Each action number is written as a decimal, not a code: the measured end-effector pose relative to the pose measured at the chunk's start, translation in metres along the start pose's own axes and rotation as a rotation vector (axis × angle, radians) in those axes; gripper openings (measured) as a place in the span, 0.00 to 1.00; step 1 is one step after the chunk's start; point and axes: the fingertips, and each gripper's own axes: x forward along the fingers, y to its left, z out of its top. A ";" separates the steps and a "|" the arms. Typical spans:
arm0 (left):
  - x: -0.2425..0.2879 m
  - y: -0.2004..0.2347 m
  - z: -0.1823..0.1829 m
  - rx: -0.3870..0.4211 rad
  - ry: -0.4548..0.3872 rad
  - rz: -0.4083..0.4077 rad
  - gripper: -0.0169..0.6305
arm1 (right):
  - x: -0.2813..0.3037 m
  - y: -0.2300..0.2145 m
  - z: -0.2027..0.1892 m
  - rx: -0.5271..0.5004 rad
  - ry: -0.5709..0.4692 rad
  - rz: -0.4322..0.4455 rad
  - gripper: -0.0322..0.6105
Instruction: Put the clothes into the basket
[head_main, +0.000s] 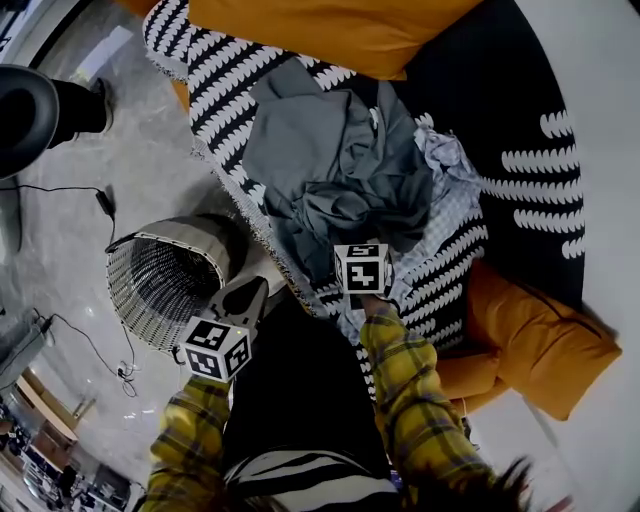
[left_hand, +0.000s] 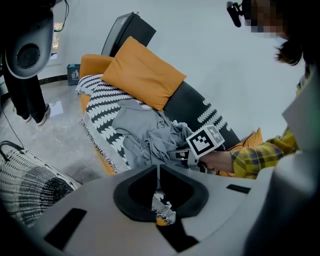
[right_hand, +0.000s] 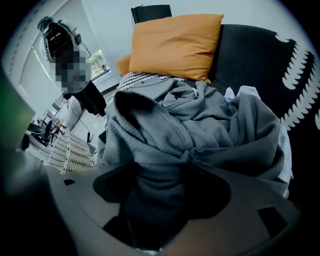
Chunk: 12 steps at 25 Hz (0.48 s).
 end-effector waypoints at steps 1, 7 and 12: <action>-0.001 0.001 -0.003 -0.003 0.001 -0.001 0.07 | 0.001 -0.001 -0.001 0.001 0.001 -0.015 0.55; -0.004 0.000 -0.010 -0.018 -0.001 -0.006 0.07 | -0.005 -0.006 0.003 -0.010 -0.045 -0.051 0.42; -0.017 -0.004 -0.007 -0.020 -0.015 -0.018 0.07 | -0.021 -0.010 0.008 0.008 -0.076 -0.041 0.30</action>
